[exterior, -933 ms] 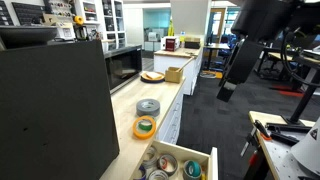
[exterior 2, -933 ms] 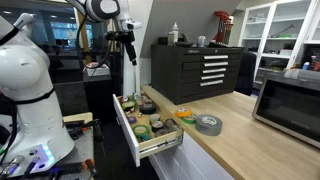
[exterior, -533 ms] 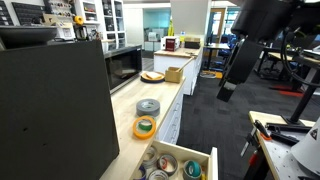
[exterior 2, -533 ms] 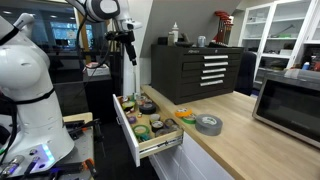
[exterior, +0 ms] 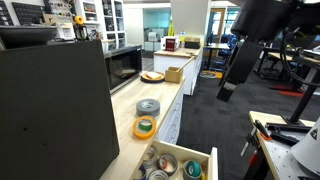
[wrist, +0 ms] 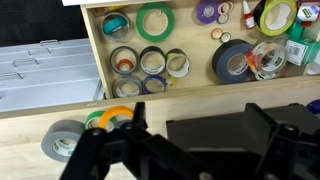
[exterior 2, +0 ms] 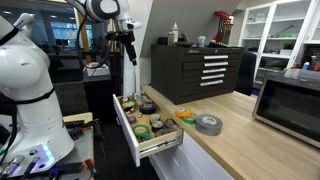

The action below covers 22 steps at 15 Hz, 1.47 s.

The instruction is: Take the black masking tape from the drawer and place on the counter top

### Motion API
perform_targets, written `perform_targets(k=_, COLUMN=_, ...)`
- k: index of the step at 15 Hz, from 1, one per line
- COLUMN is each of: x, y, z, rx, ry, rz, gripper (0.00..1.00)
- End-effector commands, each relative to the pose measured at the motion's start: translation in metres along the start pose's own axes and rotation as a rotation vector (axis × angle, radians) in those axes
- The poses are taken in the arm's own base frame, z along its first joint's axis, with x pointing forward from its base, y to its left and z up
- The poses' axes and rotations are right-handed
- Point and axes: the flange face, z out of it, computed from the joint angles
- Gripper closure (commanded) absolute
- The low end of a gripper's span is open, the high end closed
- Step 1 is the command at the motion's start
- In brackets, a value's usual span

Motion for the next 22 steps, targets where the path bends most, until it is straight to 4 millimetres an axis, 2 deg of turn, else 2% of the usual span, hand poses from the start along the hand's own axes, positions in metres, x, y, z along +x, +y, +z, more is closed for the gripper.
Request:
perform_targets(k=1, x=0.008, y=0.011, z=0.012, rx=-0.03, ry=-0.011, rz=-0.021, gripper=0.0)
perform_targets(k=4, x=0.021, y=0.029, z=0.035, rx=-0.066, ry=-0.051, rz=-0.032, gripper=0.0)
perform_targets(k=8, x=0.046, y=0.062, z=0.084, rx=-0.086, ry=-0.086, rz=-0.08, gripper=0.0)
perform_targets(k=13, x=0.068, y=0.08, z=0.142, rx=-0.061, ry=-0.049, rz=-0.151, gripper=0.0)
perform_targets(k=14, x=0.07, y=0.075, z=0.148, rx=-0.047, ry=-0.055, rz=-0.169, gripper=0.0)
perform_targets(k=15, x=0.059, y=0.08, z=0.136, rx=-0.066, ry=-0.061, rz=-0.138, gripper=0.0)
perform_targets(k=17, x=0.064, y=0.079, z=0.15, rx=-0.059, ry=-0.071, rz=-0.155, gripper=0.0)
perform_targets(k=22, x=0.068, y=0.076, z=0.151, rx=-0.056, ry=-0.068, rz=-0.161, gripper=0.0)
